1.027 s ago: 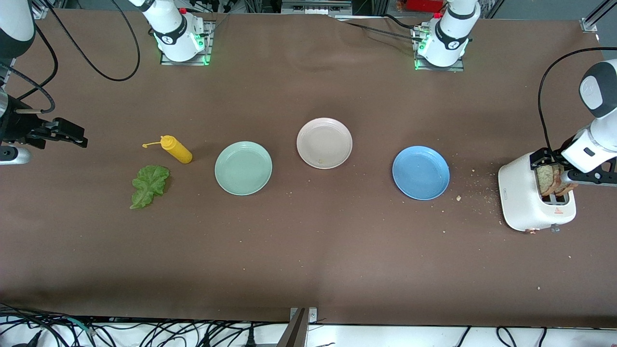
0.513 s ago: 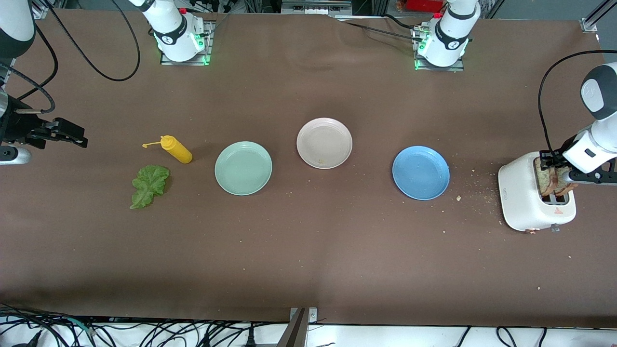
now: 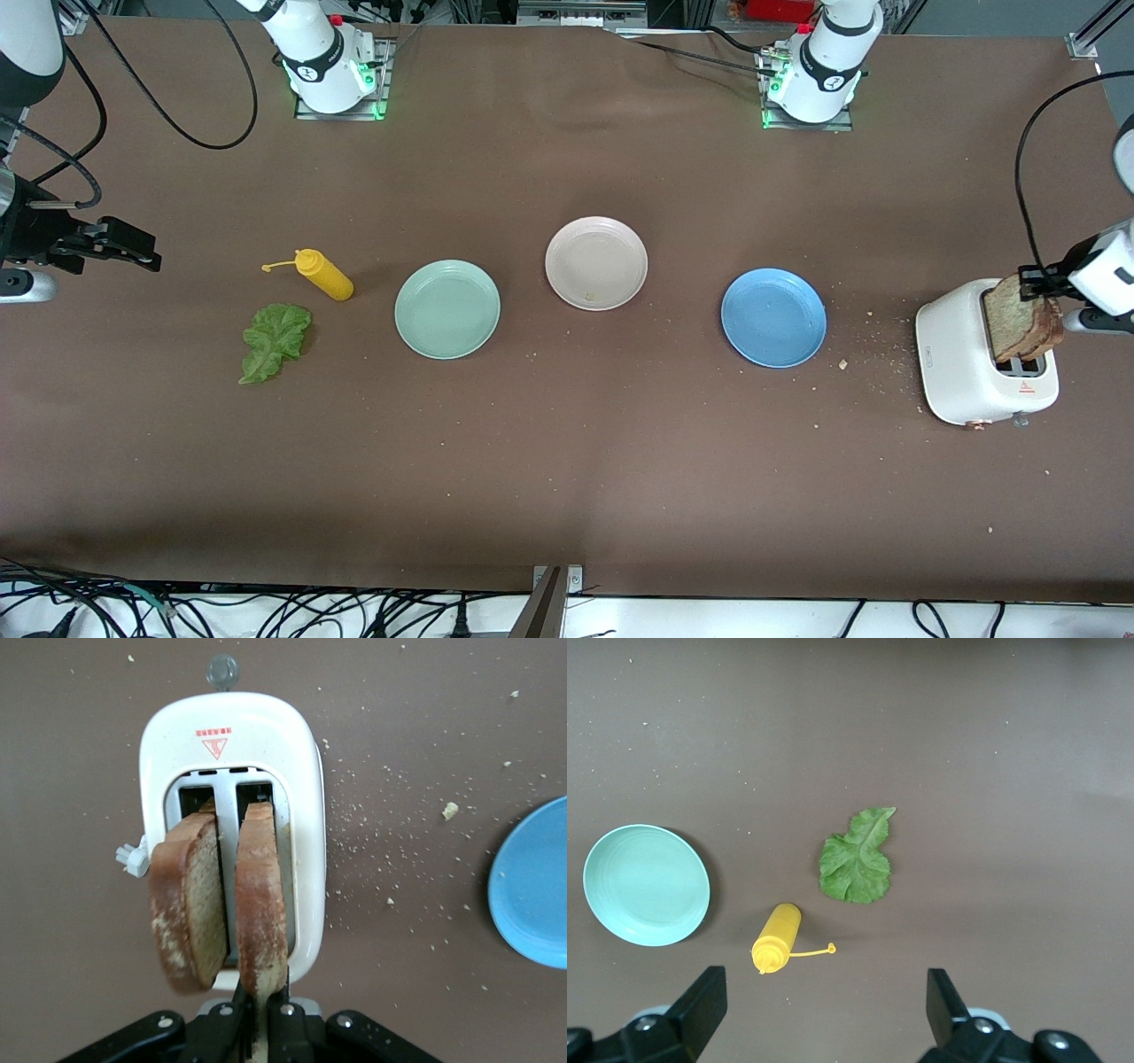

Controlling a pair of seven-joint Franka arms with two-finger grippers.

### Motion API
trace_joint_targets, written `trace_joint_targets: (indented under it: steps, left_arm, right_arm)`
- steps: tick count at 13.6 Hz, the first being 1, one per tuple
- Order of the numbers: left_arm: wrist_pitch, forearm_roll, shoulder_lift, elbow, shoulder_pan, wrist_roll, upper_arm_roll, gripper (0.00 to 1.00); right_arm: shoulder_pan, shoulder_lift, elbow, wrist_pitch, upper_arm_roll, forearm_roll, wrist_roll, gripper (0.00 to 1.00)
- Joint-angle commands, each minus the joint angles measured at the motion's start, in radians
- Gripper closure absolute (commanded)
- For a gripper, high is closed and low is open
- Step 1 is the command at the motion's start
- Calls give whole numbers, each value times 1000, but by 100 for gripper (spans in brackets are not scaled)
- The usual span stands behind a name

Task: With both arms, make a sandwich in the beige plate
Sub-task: 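Lift the bread slice out and carry it to the beige plate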

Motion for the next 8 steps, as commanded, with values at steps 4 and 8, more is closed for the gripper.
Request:
trace_joint_targets:
  steps: [4, 8]
  left_arm:
    - [-322, 41, 0, 200, -64, -4, -139, 100]
    - [-343, -133, 32, 192, -105, -21, -160, 100]
  right_arm:
    - [-5, 1, 3, 6, 5, 12, -3, 0]
    - [-5, 1, 3, 6, 5, 12, -3, 0]
